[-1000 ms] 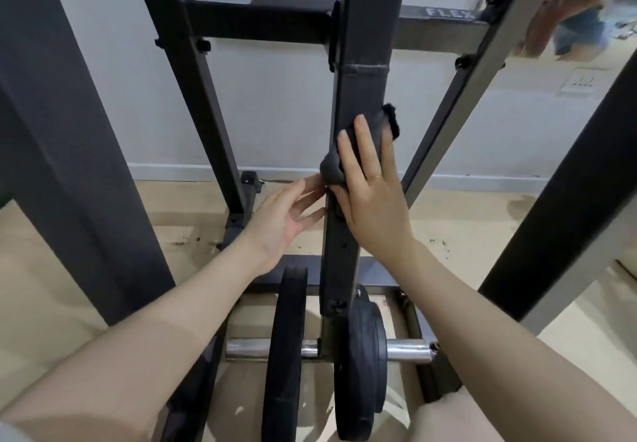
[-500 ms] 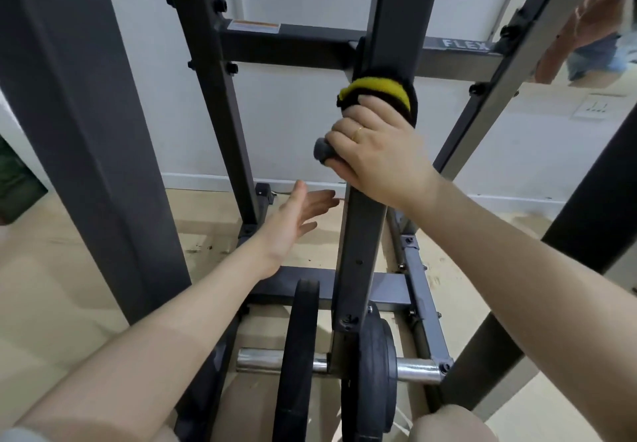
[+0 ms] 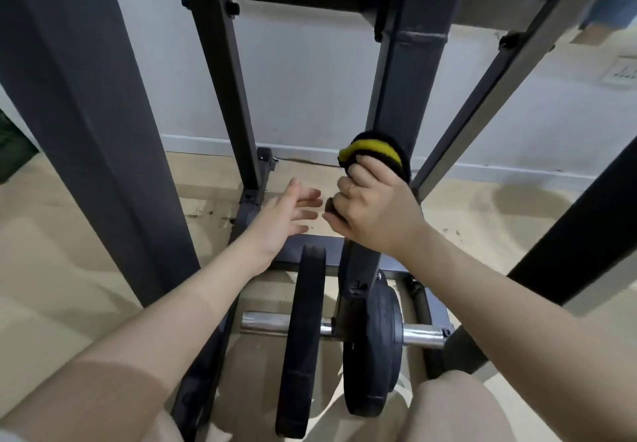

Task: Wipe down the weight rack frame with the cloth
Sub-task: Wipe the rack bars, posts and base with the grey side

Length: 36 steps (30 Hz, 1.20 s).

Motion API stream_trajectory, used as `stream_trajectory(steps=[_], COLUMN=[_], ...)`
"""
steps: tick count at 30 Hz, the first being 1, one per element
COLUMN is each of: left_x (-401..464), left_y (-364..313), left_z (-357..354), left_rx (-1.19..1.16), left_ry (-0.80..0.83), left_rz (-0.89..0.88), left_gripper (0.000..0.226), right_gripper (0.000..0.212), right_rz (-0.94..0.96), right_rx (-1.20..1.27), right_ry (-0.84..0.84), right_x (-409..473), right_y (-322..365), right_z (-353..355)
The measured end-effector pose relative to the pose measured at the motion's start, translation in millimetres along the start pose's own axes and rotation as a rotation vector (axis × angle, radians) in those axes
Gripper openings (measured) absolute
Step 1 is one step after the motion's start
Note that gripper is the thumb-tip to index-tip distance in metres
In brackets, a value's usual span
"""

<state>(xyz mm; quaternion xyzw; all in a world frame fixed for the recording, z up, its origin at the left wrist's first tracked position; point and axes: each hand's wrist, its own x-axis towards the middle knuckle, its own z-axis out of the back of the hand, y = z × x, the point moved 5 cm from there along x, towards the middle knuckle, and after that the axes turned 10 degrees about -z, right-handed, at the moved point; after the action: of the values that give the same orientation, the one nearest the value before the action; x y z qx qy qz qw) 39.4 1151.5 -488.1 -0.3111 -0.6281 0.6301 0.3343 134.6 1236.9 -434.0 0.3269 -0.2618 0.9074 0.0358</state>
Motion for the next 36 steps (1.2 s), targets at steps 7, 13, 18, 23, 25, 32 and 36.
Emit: stream_trajectory(steps=[7,13,18,23,25,32,36], left_x=[-15.3,-8.4,-5.8,-9.4,-11.3,-23.3,-26.5], left_y=[32.8,30.0,21.4,21.0,20.7,28.6,30.9], left_z=[7.7,-8.1,-34.4,-50.2,-51.3,-53.3,-56.5], left_rx=[-0.005,-0.011,-0.030,-0.079,-0.132,-0.243,-0.200], left_ry=[0.020,0.050,0.174,0.181,0.177,0.195,0.214], left_rz=[0.057,0.042,-0.010,0.042,0.088,0.128,0.121], left_gripper=[0.043,0.038,0.043,0.036,0.040,0.046,0.044], right_gripper=[0.034,0.048,0.063,0.068,0.065,0.061,0.052], right_rz=[0.320,-0.231,-0.418,-0.575,-0.622,-0.462,-0.306], right_rx=[-0.042,-0.092,0.146,0.108,0.218,0.274,0.220], right_ry=[0.247,-0.091,0.127,-0.026,-0.112,0.163,0.124], right_x=[-77.5,-24.5,-88.7,-34.3,-22.2,-130.0,-132.8], right_y=[50.9,-18.8,30.7,-12.5,-22.0,62.7,59.4], right_z=[-31.1,0.8,-25.7,-0.6,4.4,-37.4,-36.8])
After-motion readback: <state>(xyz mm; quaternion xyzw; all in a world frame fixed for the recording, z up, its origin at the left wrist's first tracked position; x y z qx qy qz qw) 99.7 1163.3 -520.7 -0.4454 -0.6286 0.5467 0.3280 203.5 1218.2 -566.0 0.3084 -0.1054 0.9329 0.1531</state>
